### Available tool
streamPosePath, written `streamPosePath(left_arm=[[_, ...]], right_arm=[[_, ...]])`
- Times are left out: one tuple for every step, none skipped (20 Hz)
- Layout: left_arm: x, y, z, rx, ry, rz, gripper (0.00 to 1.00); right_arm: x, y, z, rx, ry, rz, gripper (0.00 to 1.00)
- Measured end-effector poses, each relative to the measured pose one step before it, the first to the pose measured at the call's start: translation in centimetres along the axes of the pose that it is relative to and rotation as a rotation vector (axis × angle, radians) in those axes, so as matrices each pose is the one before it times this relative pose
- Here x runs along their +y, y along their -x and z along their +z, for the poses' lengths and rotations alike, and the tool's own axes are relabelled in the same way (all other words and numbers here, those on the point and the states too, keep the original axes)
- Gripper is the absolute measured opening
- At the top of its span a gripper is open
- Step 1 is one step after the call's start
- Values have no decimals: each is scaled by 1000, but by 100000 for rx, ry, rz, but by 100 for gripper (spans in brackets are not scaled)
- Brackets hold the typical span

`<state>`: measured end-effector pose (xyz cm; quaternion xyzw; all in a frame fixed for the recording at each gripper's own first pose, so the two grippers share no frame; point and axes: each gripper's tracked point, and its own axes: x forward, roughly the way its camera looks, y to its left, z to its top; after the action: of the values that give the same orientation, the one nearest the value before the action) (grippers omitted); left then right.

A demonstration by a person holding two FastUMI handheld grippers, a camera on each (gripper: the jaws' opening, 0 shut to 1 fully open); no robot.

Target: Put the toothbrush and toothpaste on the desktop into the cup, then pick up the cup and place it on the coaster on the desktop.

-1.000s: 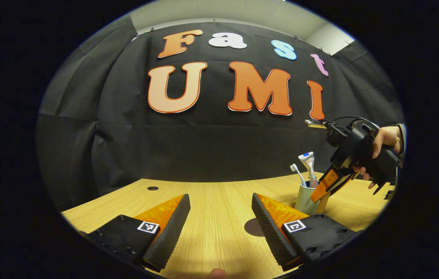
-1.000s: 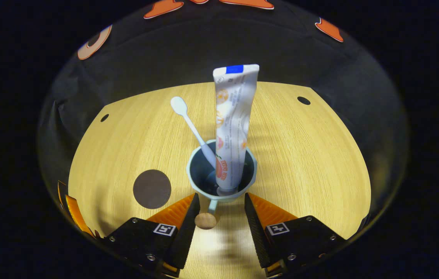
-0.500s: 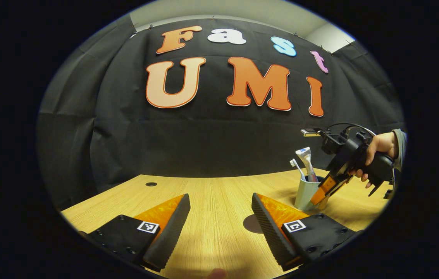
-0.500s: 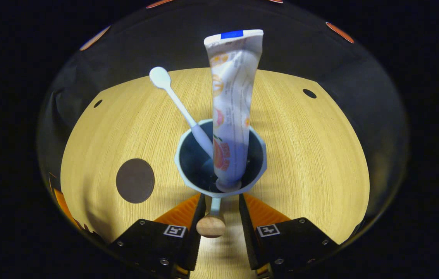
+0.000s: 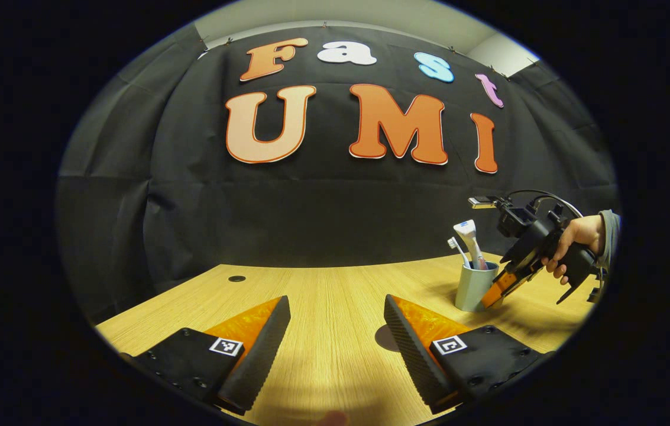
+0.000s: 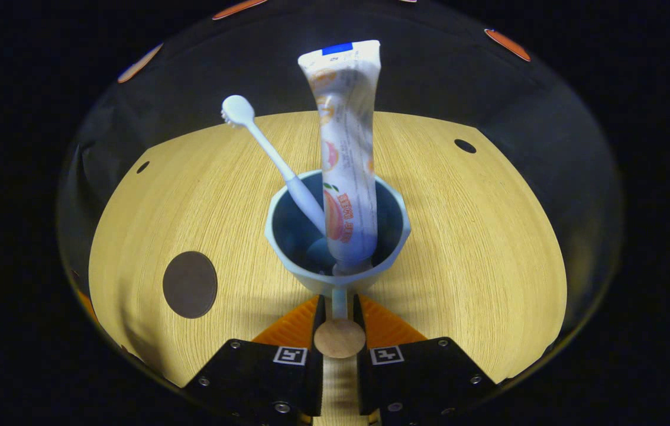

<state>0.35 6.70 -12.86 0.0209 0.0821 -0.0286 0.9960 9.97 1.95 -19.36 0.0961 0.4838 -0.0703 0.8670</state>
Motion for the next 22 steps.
streamPosePath(left_arm=[[-20, 40, 66, 151, 35, 144, 100], [-46, -33, -121, 544, 233, 10, 100], [-32, -51, -168, 626, 117, 165, 100], [-12, -13, -106, 522, 149, -32, 100], [-22, -29, -27, 314, 91, 67, 100], [20, -16, 57, 28, -12, 162, 100], [9, 53, -56, 66, -120, 242, 100], [6, 14, -40, 122, -207, 130, 100], [-25, -49, -22, 150, -49, -95, 100], [19, 15, -32, 219, -83, 79, 100], [3, 3, 122, 9, -29, -57, 100], [-2, 29, -1, 31, -88, 119, 100], [11, -72, -82, -48, -198, 11, 100], [-19, -9, 107, -268, 48, 14, 100], [-13, 54, 22, 70, -92, -7, 100], [56, -26, 4, 26, -154, 237, 100], [-46, 144, 95, -115, 77, -87, 100], [-17, 23, 27, -98, -181, -46, 100], [54, -21, 57, -154, -307, -14, 100], [71, -21, 78, -245, -142, 204, 100], [-43, 11, -20, -23, -89, 263, 100], [-2, 58, -14, 138, -39, 117, 100]], right_arm=[[-40, -78, -72, -584, -969, 822, 24], [47, -123, 125, -588, -131, 278, 22], [50, -95, -15, -636, 923, -138, 22], [-93, -1, 56, -798, 899, 80, 22], [-78, -41, 58, -608, 253, 84, 22], [-61, -11, 63, -477, 828, -63, 22], [-43, -54, 69, -756, 715, 228, 22], [72, -40, 117, -635, 689, 857, 20], [-20, -24, 35, -521, 669, 980, 20], [-143, 10, 161, -790, 552, 928, 20], [-118, 308, 191, -809, 528, 863, 20], [-43, 163, 226, -989, 612, 821, 20], [47, 28, 109, -1104, 455, 1073, 20], [-8, 75, 91, -761, 1018, 1092, 20], [-22, -121, 32, -569, 1027, 871, 20], [-22, 95, 137, -575, 955, 735, 20], [29, 285, 173, -295, 762, 1035, 20], [-96, 295, 138, -195, 631, 1171, 20], [127, -230, -9, -265, 808, 1243, 20], [62, -20, 117, -188, 1114, 1224, 20], [73, -101, 61, -633, 1252, 1042, 20], [25, -67, 31, -439, 1377, 1052, 20]])
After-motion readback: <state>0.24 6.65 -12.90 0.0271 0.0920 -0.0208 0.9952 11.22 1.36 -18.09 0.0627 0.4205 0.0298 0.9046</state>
